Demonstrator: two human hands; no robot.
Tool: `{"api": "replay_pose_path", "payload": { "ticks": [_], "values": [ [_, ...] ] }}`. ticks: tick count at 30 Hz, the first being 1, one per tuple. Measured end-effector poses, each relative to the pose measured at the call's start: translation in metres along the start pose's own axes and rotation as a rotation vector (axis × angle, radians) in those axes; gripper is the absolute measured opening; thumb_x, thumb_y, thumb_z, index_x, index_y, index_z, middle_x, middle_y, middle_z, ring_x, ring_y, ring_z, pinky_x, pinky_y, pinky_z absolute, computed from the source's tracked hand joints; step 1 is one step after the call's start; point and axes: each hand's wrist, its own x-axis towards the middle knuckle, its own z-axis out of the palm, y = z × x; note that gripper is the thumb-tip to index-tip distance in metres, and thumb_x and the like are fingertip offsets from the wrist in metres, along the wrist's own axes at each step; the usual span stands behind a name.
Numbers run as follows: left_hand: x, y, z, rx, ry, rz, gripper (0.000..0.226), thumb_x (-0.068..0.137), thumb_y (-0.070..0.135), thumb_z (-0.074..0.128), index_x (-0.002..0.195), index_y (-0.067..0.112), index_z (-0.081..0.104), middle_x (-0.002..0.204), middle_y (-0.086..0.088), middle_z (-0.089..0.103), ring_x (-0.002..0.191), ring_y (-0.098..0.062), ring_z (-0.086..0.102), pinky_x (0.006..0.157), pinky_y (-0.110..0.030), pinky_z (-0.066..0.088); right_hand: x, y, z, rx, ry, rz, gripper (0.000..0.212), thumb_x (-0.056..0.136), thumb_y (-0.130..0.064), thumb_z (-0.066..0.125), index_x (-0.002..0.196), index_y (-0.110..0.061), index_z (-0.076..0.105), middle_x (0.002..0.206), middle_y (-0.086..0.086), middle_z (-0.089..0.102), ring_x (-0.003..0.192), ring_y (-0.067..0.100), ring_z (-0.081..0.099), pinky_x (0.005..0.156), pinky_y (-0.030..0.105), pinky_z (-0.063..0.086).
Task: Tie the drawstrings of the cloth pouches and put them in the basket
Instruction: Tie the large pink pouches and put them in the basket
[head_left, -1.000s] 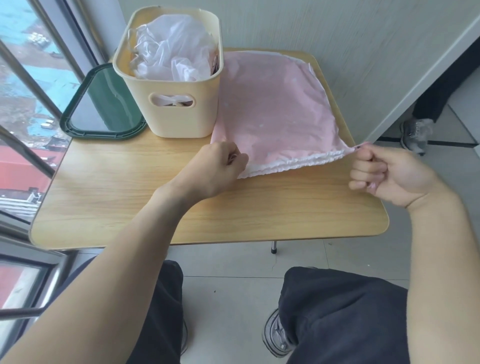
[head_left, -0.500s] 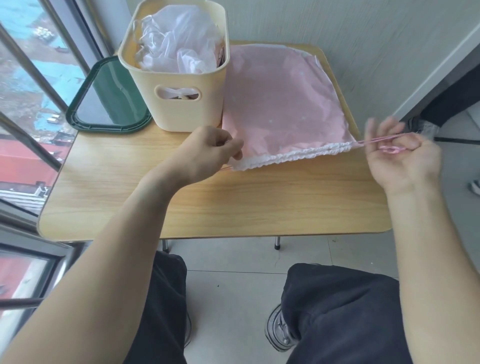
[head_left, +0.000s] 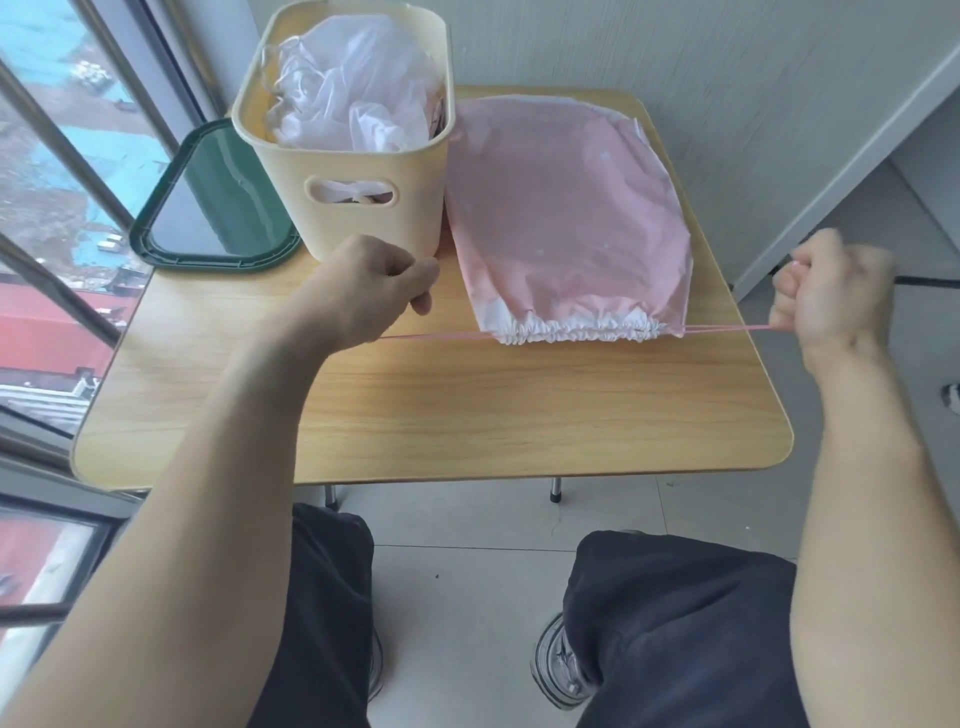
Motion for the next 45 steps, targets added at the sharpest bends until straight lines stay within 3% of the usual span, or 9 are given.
{"api": "replay_pose_path", "payload": {
  "ticks": [3, 9, 12, 14, 18, 22, 32, 41, 45],
  "values": [
    [-0.001, 0.0, 0.011, 0.194, 0.01, 0.036, 0.038, 0.097, 0.034, 0.057, 0.07, 0.012, 0.071, 0.047, 0.004, 0.044, 0.037, -0.005, 0.042, 0.04, -0.012, 0.03, -0.003, 0.0, 0.003, -0.366, -0.141, -0.076, 0.031, 0.08, -0.021, 0.046, 0.053, -0.007, 0.052, 0.059, 0.011, 0.05, 0.054, 0.022, 0.047, 0.059, 0.04, 0.044],
    [-0.005, -0.005, 0.019, 0.344, -0.005, 0.167, 0.055, 0.095, 0.03, 0.064, 0.052, 0.003, 0.043, 0.047, -0.001, 0.026, 0.047, -0.018, 0.023, 0.047, -0.028, 0.024, -0.018, 0.008, 0.021, -0.662, -0.415, -0.283, 0.034, 0.097, -0.009, 0.046, 0.095, -0.007, 0.079, 0.099, 0.007, 0.074, 0.105, 0.028, 0.061, 0.083, 0.03, 0.043],
    [-0.009, 0.0, 0.022, 0.321, -0.027, 0.188, 0.042, 0.097, 0.031, 0.06, 0.062, 0.007, 0.067, 0.045, 0.002, 0.046, 0.046, -0.012, 0.044, 0.044, -0.019, 0.033, -0.016, 0.005, 0.021, -0.689, -0.393, -0.26, 0.034, 0.094, -0.009, 0.047, 0.079, -0.002, 0.076, 0.064, -0.003, 0.063, 0.076, 0.026, 0.059, 0.063, 0.03, 0.041],
    [-0.01, 0.002, 0.024, 0.323, 0.01, 0.191, 0.045, 0.099, 0.029, 0.054, 0.065, 0.001, 0.063, 0.052, -0.007, 0.053, 0.051, -0.016, 0.047, 0.049, -0.024, 0.036, -0.017, 0.003, 0.02, -0.701, -0.389, -0.233, 0.034, 0.091, -0.013, 0.047, 0.071, 0.005, 0.069, 0.055, 0.002, 0.052, 0.058, 0.022, 0.044, 0.055, 0.029, 0.034],
    [-0.01, 0.006, 0.026, 0.29, 0.098, 0.192, 0.049, 0.097, 0.021, 0.052, 0.056, 0.003, 0.031, 0.054, -0.012, 0.029, 0.054, -0.022, 0.025, 0.053, -0.036, 0.026, -0.02, -0.002, 0.02, -0.624, -0.405, -0.182, 0.039, 0.09, -0.016, 0.048, 0.053, -0.005, 0.049, 0.054, 0.006, 0.037, 0.054, 0.018, 0.031, 0.053, 0.032, 0.026],
    [-0.011, 0.008, 0.022, 0.271, 0.174, 0.19, 0.052, 0.095, 0.026, 0.056, 0.055, 0.006, 0.03, 0.054, -0.008, 0.026, 0.054, -0.021, 0.022, 0.047, -0.027, 0.024, -0.02, -0.002, 0.02, -0.521, -0.396, -0.206, 0.035, 0.085, -0.018, 0.047, 0.06, 0.005, 0.043, 0.052, -0.001, 0.03, 0.049, 0.011, 0.023, 0.051, 0.031, 0.019],
    [-0.009, 0.0, -0.005, 0.209, 0.235, 0.07, 0.049, 0.088, 0.027, 0.058, 0.052, 0.01, 0.029, 0.051, -0.004, 0.024, 0.046, -0.014, 0.02, 0.049, -0.03, 0.024, -0.013, -0.002, -0.002, -0.515, -0.335, -0.12, 0.04, 0.084, -0.013, 0.052, 0.059, -0.02, 0.023, 0.05, -0.008, 0.013, 0.054, 0.011, 0.014, 0.056, 0.035, 0.013],
    [-0.008, 0.005, 0.006, 0.012, 0.352, 0.147, 0.047, 0.089, 0.024, 0.062, 0.056, 0.004, 0.036, 0.05, -0.003, 0.031, 0.044, -0.011, 0.027, 0.043, -0.021, 0.026, -0.008, 0.007, 0.004, -0.356, -0.198, -0.128, 0.036, 0.091, -0.021, 0.048, 0.063, -0.007, 0.03, 0.058, -0.003, 0.021, 0.054, 0.01, 0.018, 0.05, 0.031, 0.015],
    [-0.007, 0.019, 0.013, -0.213, 0.418, 0.341, 0.05, 0.098, 0.022, 0.058, 0.064, -0.012, 0.044, 0.061, -0.027, 0.048, 0.062, -0.037, 0.043, 0.059, -0.03, 0.037, -0.018, -0.008, 0.023, 0.017, -0.341, -0.147, 0.031, 0.097, -0.031, 0.058, 0.073, -0.015, 0.069, 0.077, 0.002, 0.065, 0.075, 0.016, 0.054, 0.07, 0.033, 0.042]
  ]
}}
